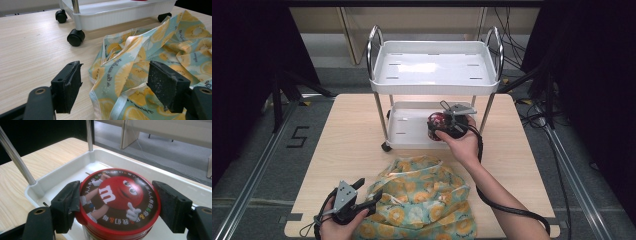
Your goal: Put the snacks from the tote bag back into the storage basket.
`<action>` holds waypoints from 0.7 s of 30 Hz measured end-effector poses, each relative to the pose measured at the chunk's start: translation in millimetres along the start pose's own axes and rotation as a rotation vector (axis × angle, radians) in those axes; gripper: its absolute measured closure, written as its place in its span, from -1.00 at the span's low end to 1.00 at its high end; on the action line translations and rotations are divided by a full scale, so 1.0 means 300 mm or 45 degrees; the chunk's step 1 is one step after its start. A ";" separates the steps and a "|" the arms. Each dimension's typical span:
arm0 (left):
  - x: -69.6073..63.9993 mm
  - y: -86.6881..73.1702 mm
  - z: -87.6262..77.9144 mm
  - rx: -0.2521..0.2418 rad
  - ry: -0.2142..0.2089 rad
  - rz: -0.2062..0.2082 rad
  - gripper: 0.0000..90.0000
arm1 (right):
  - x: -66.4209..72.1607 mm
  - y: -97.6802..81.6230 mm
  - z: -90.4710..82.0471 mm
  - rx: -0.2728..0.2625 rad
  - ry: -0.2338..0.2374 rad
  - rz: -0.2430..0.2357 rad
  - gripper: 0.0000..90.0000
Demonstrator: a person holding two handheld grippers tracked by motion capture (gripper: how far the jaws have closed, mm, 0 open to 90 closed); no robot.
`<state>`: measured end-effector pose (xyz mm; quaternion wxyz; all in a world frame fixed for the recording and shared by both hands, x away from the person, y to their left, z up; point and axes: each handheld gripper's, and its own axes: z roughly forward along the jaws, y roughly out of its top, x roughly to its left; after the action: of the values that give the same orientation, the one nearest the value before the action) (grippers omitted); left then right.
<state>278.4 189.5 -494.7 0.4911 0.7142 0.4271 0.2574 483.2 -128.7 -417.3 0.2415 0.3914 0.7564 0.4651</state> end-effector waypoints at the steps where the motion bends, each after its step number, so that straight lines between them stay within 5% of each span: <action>1: 0.000 0.000 0.000 0.000 0.000 0.000 -0.41 | 0.000 0.000 0.000 0.002 -0.001 -0.002 -0.41; 21: 0.002 0.000 -0.001 0.000 -0.003 0.007 -0.41 | -0.012 -0.020 0.024 0.023 -0.003 0.001 -0.41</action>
<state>278.5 190.1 -494.5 0.4909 0.7157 0.4247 0.2578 488.1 -129.5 -425.8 0.2386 0.3945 0.7601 0.4579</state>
